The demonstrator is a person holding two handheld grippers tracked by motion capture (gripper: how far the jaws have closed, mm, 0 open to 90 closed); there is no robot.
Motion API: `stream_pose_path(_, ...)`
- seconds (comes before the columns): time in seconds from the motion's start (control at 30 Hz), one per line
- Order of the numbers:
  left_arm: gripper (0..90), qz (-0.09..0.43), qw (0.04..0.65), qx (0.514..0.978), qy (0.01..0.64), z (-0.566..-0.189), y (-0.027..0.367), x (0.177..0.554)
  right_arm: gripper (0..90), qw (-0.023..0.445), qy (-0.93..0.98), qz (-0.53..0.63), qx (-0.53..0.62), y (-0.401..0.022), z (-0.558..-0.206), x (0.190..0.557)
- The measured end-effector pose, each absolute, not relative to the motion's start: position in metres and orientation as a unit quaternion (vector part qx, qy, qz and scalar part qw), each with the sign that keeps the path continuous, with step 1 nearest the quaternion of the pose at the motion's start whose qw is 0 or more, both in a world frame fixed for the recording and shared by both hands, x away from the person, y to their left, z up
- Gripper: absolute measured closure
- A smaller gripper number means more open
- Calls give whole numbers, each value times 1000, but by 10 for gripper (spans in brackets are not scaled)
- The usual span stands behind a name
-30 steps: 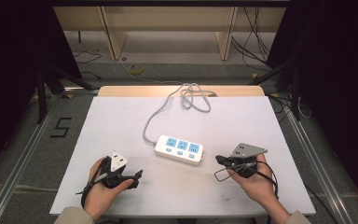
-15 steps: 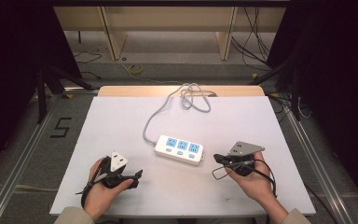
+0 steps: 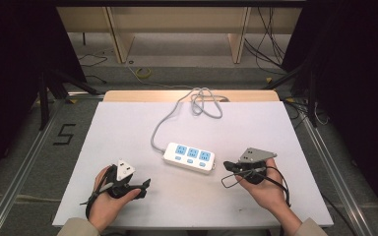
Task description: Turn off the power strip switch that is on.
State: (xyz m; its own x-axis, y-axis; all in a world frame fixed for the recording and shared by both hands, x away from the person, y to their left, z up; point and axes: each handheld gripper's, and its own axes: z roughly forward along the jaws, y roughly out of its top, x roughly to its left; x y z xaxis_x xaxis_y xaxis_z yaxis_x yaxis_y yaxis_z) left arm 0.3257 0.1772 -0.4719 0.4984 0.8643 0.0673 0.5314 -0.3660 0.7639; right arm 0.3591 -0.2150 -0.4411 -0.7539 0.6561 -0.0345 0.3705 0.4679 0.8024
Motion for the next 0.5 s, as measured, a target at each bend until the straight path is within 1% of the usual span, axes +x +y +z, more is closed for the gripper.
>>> stream_pose_path(0.5,159,239,350,792,440,-472,177,325,900,171,842,414,301,-207,-438,363)
